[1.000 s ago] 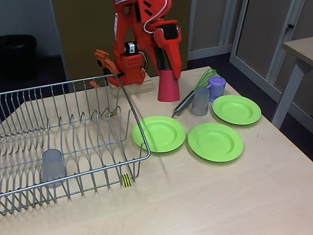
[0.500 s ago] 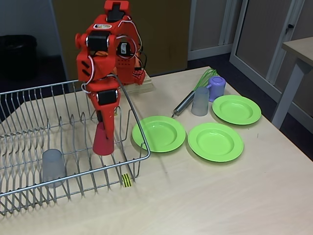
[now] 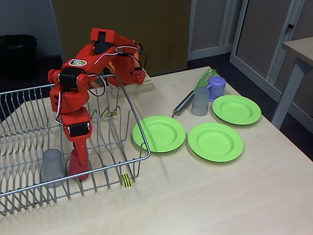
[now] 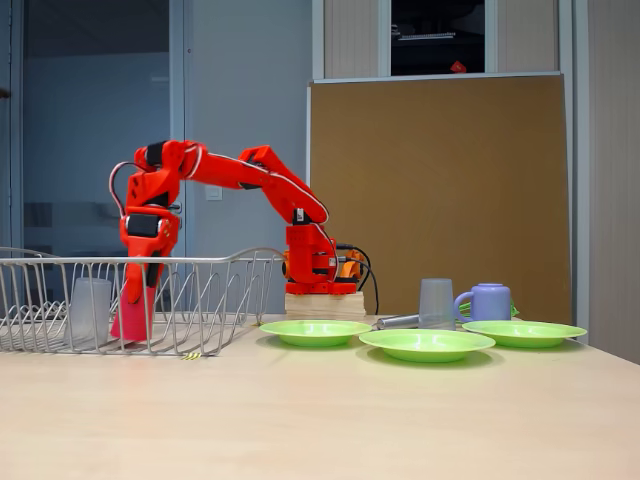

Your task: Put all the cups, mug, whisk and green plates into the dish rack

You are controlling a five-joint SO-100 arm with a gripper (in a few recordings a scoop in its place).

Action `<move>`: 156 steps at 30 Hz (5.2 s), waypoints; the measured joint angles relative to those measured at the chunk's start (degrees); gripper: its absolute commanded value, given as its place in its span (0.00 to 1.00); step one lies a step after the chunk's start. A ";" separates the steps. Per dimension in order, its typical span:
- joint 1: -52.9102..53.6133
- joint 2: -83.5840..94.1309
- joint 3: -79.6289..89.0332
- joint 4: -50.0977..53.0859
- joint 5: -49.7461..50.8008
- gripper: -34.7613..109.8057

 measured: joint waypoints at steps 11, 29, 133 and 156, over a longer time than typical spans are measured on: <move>2.90 -4.66 -5.19 2.37 -1.14 0.37; 2.11 -5.89 -13.18 12.66 -1.32 0.47; -86.75 61.87 95.27 -40.78 116.98 0.24; -50.54 69.26 54.67 -0.53 54.32 0.24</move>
